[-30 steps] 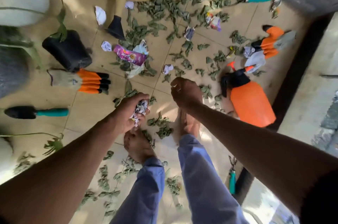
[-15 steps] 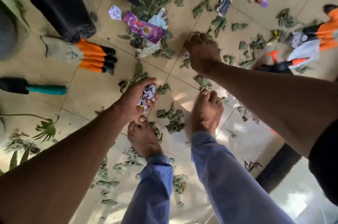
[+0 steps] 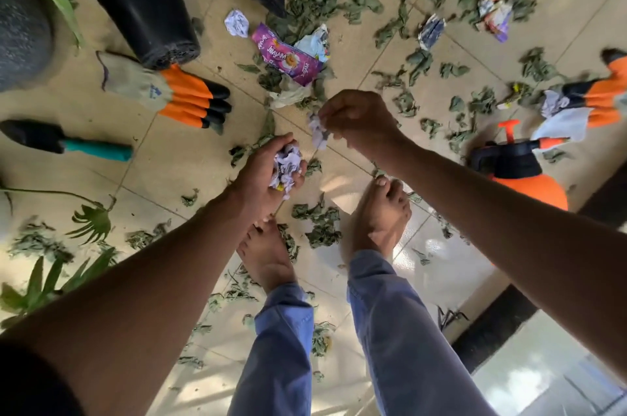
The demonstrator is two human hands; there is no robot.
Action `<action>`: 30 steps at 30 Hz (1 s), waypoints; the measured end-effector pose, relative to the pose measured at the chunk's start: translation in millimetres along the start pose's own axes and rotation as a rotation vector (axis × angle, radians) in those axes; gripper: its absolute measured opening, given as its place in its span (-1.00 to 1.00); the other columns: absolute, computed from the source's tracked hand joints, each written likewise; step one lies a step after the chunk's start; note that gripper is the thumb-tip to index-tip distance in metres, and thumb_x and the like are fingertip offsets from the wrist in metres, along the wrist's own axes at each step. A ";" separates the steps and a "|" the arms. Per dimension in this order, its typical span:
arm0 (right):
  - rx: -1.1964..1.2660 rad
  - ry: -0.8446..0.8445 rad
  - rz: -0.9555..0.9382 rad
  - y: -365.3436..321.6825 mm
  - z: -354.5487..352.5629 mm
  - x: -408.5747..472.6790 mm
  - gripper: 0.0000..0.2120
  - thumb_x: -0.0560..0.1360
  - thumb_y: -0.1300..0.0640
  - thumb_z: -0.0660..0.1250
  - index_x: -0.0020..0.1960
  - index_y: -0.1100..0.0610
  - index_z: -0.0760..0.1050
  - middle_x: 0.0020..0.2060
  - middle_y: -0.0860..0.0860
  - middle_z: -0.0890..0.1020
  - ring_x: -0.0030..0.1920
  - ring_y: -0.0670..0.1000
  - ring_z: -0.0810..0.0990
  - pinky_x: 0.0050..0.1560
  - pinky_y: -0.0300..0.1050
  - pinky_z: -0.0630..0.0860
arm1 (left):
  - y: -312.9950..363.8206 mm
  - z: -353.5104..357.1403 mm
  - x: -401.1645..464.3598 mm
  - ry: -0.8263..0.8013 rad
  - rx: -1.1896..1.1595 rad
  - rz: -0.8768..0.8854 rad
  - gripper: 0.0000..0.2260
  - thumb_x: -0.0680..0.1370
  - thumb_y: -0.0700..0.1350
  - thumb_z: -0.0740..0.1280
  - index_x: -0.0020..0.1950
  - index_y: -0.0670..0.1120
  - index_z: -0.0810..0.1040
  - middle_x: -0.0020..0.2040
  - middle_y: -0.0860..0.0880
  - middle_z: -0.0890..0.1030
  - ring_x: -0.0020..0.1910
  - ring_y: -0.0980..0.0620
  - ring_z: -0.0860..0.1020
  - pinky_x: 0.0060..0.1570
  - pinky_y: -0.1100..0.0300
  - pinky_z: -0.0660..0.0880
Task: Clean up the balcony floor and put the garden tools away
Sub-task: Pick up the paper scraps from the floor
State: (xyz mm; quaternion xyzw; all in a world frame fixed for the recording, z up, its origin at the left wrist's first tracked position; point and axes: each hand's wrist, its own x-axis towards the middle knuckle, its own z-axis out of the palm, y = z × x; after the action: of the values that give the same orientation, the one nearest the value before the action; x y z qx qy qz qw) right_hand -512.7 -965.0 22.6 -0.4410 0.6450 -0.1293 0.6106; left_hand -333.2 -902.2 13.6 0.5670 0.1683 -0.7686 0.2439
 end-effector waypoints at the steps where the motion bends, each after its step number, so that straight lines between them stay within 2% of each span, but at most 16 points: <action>1: 0.033 -0.039 -0.022 -3.1 7.4 -8.3 -0.89 0.43 0.38 0.46 -0.12 0.20 0.65 -0.30 0.02 0.72 -0.35 -0.15 0.64 -0.34 -0.28 0.51 | 0.6 1.0 2.8 -0.019 -0.016 0.011 -0.79 0.65 0.04 0.31 -0.11 -0.04 0.54 -0.20 -0.04 0.52 -0.32 0.07 0.50 -0.47 0.31 0.41; 3: 0.047 -0.029 -0.050 -1.4 22.0 -20.3 -0.89 0.44 0.38 0.48 -0.12 0.21 0.66 -0.27 0.06 0.73 -0.30 -0.07 0.69 -0.28 -0.12 0.63 | 2.4 6.7 4.8 -0.077 0.001 0.026 -0.66 0.66 0.16 0.26 0.09 -0.10 0.61 -0.05 -0.05 0.63 -0.22 0.07 0.56 -0.34 0.28 0.49; 5: 0.031 0.052 0.005 6.9 34.7 -24.8 -0.87 0.41 0.29 0.49 -0.17 0.07 0.67 -0.28 0.02 0.74 -0.23 0.01 0.73 -0.14 0.12 0.70 | 3.4 12.5 5.3 -0.138 0.058 0.049 -0.51 0.60 0.24 0.29 0.23 -0.16 0.61 0.12 -0.09 0.66 0.03 0.01 0.62 -0.01 0.20 0.54; 6: 0.017 0.093 0.035 9.5 39.2 -25.7 -0.90 0.40 0.23 0.49 -0.18 0.03 0.68 -0.28 -0.03 0.74 -0.22 -0.01 0.73 -0.11 0.13 0.69 | 3.1 15.0 5.0 -0.148 0.099 0.061 -0.50 0.57 0.23 0.33 0.23 -0.18 0.62 0.16 -0.12 0.67 0.11 -0.03 0.63 0.12 0.15 0.53; 7: -0.014 0.127 0.054 11.1 42.2 -24.9 -0.94 0.40 0.17 0.50 -0.18 0.02 0.69 -0.28 -0.07 0.73 -0.21 -0.07 0.72 -0.10 0.08 0.69 | 2.4 16.5 5.5 -0.152 0.131 0.069 -0.53 0.56 0.19 0.35 0.20 -0.19 0.63 0.12 -0.15 0.69 0.09 -0.05 0.66 0.14 0.13 0.56; 9: -0.117 0.164 0.056 9.1 44.8 -21.3 -0.95 0.40 0.08 0.53 -0.18 0.03 0.68 -0.28 -0.13 0.70 -0.20 -0.16 0.67 -0.12 -0.11 0.62 | 1.0 17.3 6.6 -0.131 0.135 0.105 -0.72 0.62 0.03 0.34 0.03 -0.21 0.58 -0.18 -0.11 0.70 -0.26 0.00 0.67 -0.25 0.22 0.60; 11: -0.171 0.128 0.054 2.7 45.6 -14.2 -0.92 0.40 0.07 0.54 -0.23 0.03 0.65 -0.29 -0.16 0.66 -0.21 -0.23 0.61 -0.16 -0.19 0.53 | 1.3 13.1 10.1 -0.068 0.063 0.131 -0.81 0.67 -0.12 0.29 -0.11 -0.17 0.51 -0.38 -0.05 0.60 -0.48 0.04 0.55 -0.52 0.29 0.45; 14: -0.184 0.119 0.071 -5.1 46.4 7.0 -0.89 0.41 0.18 0.42 -0.20 -0.02 0.65 -0.23 -0.17 0.69 -0.17 -0.24 0.62 -0.12 -0.18 0.55 | 7.9 4.1 14.8 0.054 -0.066 0.104 -0.84 0.62 -0.16 0.35 -0.16 -0.11 0.52 -0.30 -0.04 0.55 -0.39 0.03 0.54 -0.42 0.28 0.50; 16: -0.203 0.210 0.089 -10.1 45.5 26.1 -0.83 0.42 0.21 0.33 -0.11 -0.03 0.62 -0.16 -0.15 0.70 -0.09 -0.11 0.64 -0.09 -0.18 0.54 | 11.6 -1.5 14.8 0.066 -0.053 0.108 -0.81 0.61 -0.15 0.36 -0.19 -0.08 0.49 -0.26 -0.06 0.46 -0.38 0.02 0.48 -0.43 0.29 0.47; 18: -0.239 0.279 0.079 -13.2 43.4 47.4 -0.84 0.47 0.17 0.34 0.02 0.01 0.59 -0.11 -0.12 0.68 -0.05 -0.01 0.64 -0.10 -0.17 0.50 | 13.8 -7.8 14.6 0.066 -0.008 0.118 -0.78 0.63 -0.14 0.34 -0.21 -0.07 0.46 -0.26 -0.06 0.41 -0.42 0.02 0.46 -0.47 0.30 0.42; 21: -0.274 0.281 0.095 -16.8 43.4 79.1 -0.80 0.51 0.07 0.34 0.11 0.02 0.62 0.00 -0.04 0.69 0.01 0.04 0.63 -0.14 -0.18 0.46 | 15.0 -20.7 12.2 0.059 0.054 0.126 -0.71 0.63 -0.10 0.36 -0.30 -0.06 0.52 -0.34 -0.07 0.49 -0.47 0.00 0.48 -0.46 0.27 0.37; 23: -0.291 0.263 0.155 -15.8 44.6 94.7 -0.79 0.50 0.02 0.37 0.10 -0.01 0.68 0.00 -0.05 0.70 -0.01 -0.01 0.63 -0.27 -0.30 0.40 | 13.9 -30.0 9.9 0.040 0.101 0.128 -0.65 0.63 -0.08 0.35 -0.37 -0.06 0.56 -0.40 -0.08 0.53 -0.47 -0.01 0.49 -0.45 0.26 0.34; 25: -0.289 0.295 0.206 -16.2 42.7 100.7 -0.78 0.49 -0.01 0.37 0.08 0.00 0.69 -0.09 -0.06 0.68 -0.14 -0.06 0.63 -0.49 -0.44 0.28 | 10.6 -37.4 7.0 0.052 0.105 0.122 -0.73 0.63 -0.08 0.36 -0.28 -0.07 0.54 -0.38 -0.07 0.53 -0.47 -0.01 0.51 -0.46 0.27 0.39; 26: -0.292 0.321 0.222 -17.5 40.4 99.3 -0.77 0.49 -0.02 0.37 0.08 0.02 0.68 -0.12 -0.07 0.66 -0.19 -0.08 0.61 -0.52 -0.47 0.26 | 8.4 -39.8 5.8 0.065 0.096 0.118 -0.78 0.62 -0.09 0.37 -0.22 -0.08 0.52 -0.36 -0.06 0.52 -0.46 0.00 0.52 -0.48 0.27 0.42; 28: -0.280 0.366 0.224 -20.8 34.5 89.9 -0.76 0.44 -0.05 0.42 0.02 0.06 0.67 -0.14 -0.07 0.67 -0.16 -0.06 0.62 -0.33 -0.36 0.43 | 2.9 -42.5 2.1 0.100 0.067 0.121 -0.82 0.62 -0.11 0.38 -0.17 -0.07 0.50 -0.37 -0.03 0.53 -0.46 0.03 0.53 -0.49 0.26 0.46; 30: -0.252 0.389 0.186 -23.7 28.6 70.4 -0.80 0.38 -0.02 0.47 -0.14 0.09 0.61 -0.23 -0.02 0.67 -0.21 -0.01 0.60 -0.27 -0.18 0.47 | -1.7 -40.0 -3.5 0.136 0.040 0.116 -0.84 0.63 -0.13 0.37 -0.16 -0.07 0.52 -0.39 -0.02 0.56 -0.48 0.05 0.56 -0.49 0.28 0.48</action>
State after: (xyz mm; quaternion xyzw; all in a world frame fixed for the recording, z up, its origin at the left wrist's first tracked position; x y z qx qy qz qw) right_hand -467.7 -1019.2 -14.5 -0.4190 0.7992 -0.0735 0.4247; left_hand -301.8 -878.7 4.8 0.6313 0.1359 -0.7163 0.2645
